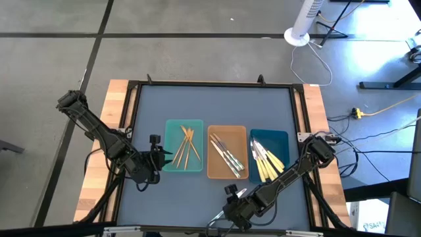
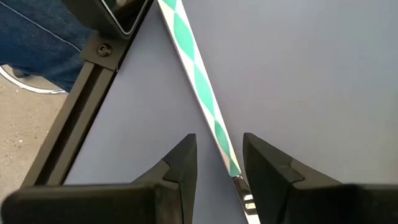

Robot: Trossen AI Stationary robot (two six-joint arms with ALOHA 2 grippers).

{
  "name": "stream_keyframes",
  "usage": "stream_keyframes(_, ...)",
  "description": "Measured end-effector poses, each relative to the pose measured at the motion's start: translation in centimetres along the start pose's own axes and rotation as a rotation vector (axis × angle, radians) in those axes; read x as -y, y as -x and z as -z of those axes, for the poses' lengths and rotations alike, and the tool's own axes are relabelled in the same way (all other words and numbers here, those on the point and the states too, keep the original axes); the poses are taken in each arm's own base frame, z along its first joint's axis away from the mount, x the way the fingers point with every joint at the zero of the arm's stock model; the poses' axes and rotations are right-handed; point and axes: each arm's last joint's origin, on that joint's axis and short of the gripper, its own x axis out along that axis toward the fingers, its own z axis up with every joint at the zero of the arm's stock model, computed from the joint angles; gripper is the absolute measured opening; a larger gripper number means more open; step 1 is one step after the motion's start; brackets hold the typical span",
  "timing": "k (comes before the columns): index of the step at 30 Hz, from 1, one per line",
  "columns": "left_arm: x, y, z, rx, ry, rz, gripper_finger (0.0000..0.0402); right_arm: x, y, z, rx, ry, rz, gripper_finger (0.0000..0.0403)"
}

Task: Sort silverware by color (type)
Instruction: Put the blue knife into the orange bin

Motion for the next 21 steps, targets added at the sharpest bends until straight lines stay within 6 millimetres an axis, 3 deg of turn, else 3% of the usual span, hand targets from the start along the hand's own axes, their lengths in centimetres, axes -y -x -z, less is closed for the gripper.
stream_keyframes(21, 0.0, 0.0, -0.1, 0.004, 0.004, 0.001, 0.0120, 0.0, -1.1, 0.4, -0.012, 0.002, 0.013, 0.0117)
